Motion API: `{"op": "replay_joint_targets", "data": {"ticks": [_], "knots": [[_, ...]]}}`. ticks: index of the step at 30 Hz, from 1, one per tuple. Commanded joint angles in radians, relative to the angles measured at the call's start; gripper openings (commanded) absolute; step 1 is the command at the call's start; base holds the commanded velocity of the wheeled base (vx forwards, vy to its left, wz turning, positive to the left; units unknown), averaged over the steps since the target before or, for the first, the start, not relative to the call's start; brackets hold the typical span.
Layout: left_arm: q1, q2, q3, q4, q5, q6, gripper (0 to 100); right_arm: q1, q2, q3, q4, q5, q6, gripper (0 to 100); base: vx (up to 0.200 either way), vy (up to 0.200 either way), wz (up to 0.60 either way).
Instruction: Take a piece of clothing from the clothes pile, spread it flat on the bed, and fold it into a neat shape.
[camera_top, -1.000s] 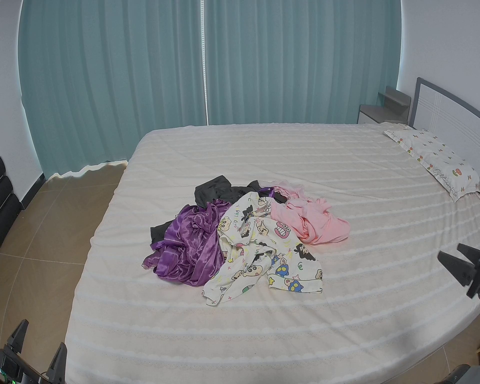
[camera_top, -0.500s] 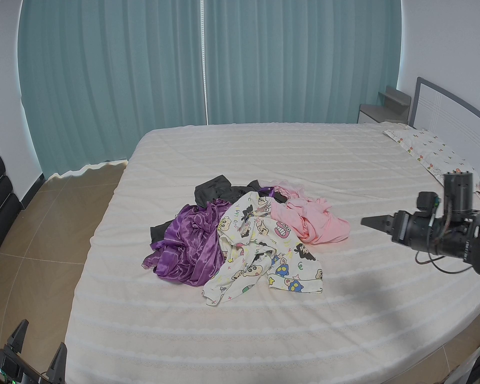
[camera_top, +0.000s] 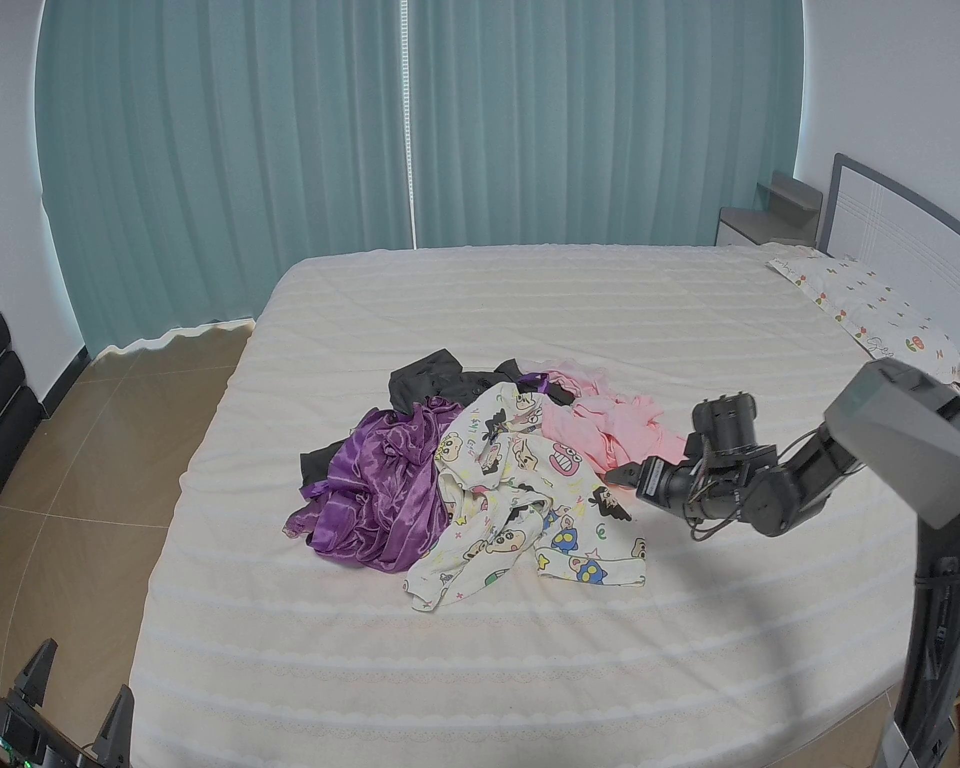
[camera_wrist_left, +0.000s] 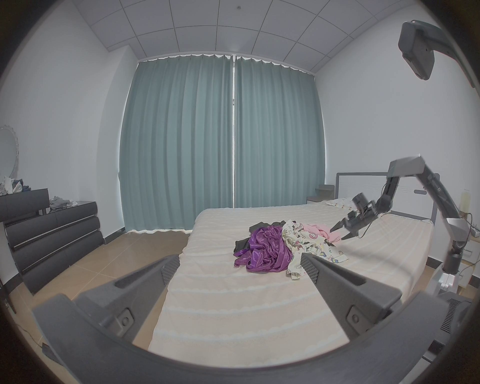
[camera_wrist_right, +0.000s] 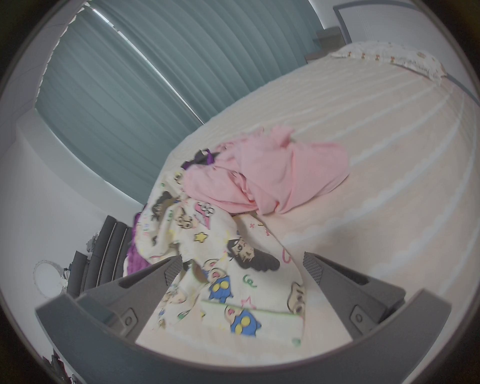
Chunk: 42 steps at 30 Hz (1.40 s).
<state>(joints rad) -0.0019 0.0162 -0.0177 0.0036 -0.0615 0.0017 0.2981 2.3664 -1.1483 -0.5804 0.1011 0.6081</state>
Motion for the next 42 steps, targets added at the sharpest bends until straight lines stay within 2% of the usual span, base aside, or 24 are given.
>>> {"op": "replay_joint_targets", "data": {"ticks": [1,11,16,17,31,35,36,42], "knots": [[0.0,-0.016,0.018,-0.001,0.0,0.0,100,0.021,0.186,-0.087,-0.022,-0.012,0.018,100,0.0,0.0,0.0],[0.0,-0.016,0.018,-0.001,0.0,0.0,100,0.036,0.185,-0.085,-0.022,-0.012,-0.037,100,0.0,0.0,0.0],[0.0,-0.016,0.018,-0.001,0.0,0.0,100,0.056,0.18,-0.088,-0.021,-0.004,-0.091,100,0.0,0.0,0.0],[0.0,-0.016,0.018,-0.001,0.0,0.0,100,0.059,0.178,-0.087,-0.024,-0.006,-0.093,0,0.0,0.0,0.0],[0.0,-0.016,0.018,-0.001,0.0,0.0,100,0.055,0.085,0.045,-0.067,0.019,-0.122,0,0.0,0.0,0.0],[0.0,-0.016,0.018,-0.001,0.0,0.0,100,0.046,0.039,0.124,-0.16,0.052,-0.117,0,0.0,0.0,0.0],[0.0,-0.016,0.018,-0.001,0.0,0.0,100,0.046,-0.006,0.21,-0.242,0.077,-0.113,0,0.0,0.0,0.0],[0.0,-0.016,0.018,-0.001,0.0,0.0,100,0.039,-0.13,0.472,-0.461,0.178,-0.11,0,0.0,0.0,0.0]]}}
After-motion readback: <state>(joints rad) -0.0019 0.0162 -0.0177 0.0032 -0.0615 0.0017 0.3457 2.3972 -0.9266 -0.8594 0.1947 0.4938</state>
